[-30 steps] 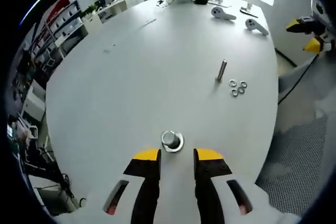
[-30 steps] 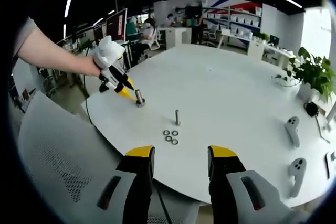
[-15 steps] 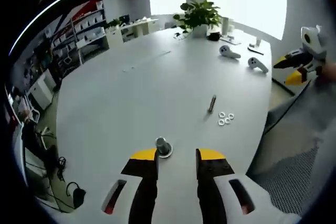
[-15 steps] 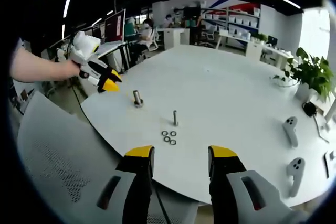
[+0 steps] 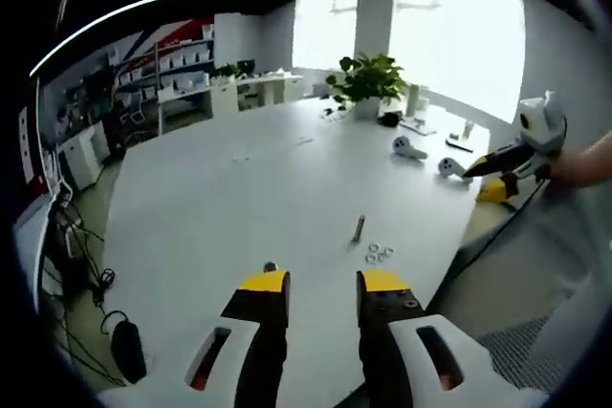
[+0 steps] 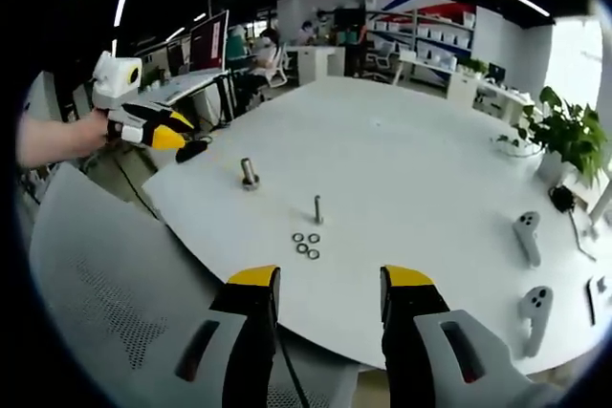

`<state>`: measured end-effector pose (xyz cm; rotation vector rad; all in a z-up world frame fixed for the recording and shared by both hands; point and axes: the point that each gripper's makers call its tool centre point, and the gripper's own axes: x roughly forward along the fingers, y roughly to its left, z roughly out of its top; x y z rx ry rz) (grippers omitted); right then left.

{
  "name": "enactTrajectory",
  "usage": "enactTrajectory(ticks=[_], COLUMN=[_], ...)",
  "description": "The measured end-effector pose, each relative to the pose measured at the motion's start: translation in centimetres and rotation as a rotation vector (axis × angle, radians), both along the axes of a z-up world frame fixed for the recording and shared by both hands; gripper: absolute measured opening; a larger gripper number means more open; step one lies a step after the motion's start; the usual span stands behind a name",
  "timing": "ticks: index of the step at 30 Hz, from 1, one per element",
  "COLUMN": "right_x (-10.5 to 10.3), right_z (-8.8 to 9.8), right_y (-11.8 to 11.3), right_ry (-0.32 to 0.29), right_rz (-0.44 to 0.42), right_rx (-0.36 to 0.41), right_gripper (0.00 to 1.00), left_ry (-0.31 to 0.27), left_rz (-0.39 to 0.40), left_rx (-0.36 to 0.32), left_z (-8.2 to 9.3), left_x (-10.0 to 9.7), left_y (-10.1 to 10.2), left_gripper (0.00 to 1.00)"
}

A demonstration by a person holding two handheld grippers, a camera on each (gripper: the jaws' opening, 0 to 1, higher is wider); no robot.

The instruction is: Place the washer onto the threaded stud by aligning its center hole with the stud, sliding it down to the base, and recovering from edge contact or off-axis alignment until the washer reaches the visible bottom stop.

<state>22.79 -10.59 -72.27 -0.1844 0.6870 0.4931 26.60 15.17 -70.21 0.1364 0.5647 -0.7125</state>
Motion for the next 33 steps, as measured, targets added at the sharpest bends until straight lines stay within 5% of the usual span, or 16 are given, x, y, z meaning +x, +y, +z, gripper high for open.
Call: enactTrajectory(ticks=[4,12,21,27,33], right_x=[-0.1,-0.2,-0.2,-0.3,-0.4], right_z=[-0.2,-0.4,-0.7,-0.7,-0.9], right_y=[0.0,-0.1,-0.4,-0.5,-0.4], right_ry=[0.008,0.018,0.030,0.031,0.037], right_rz=[0.002,0.001,-0.003,-0.009,-0.002], right_rx=[-0.005,-0.014,-0.027,-0.029,-0.036], right_gripper=[0.44,0.44,0.44,0.44,0.44], left_ry=[-0.012,-0.028,-0.030,-0.083,-0.040], left_rz=[-0.014,0.026,0.033,0.038,0.065], left_rx=[0.002,-0.097,-0.109,-0.107,-0.147], left_z=[0.9,3.8,4.1,4.3,3.6], left_x=[-1.1,-2.6,-4.1,-4.4,-4.1], left_y=[-0.2,-0.2,-0.2,-0.5,0.2], left_gripper=[0.26,0.26,0.25,0.25,0.25])
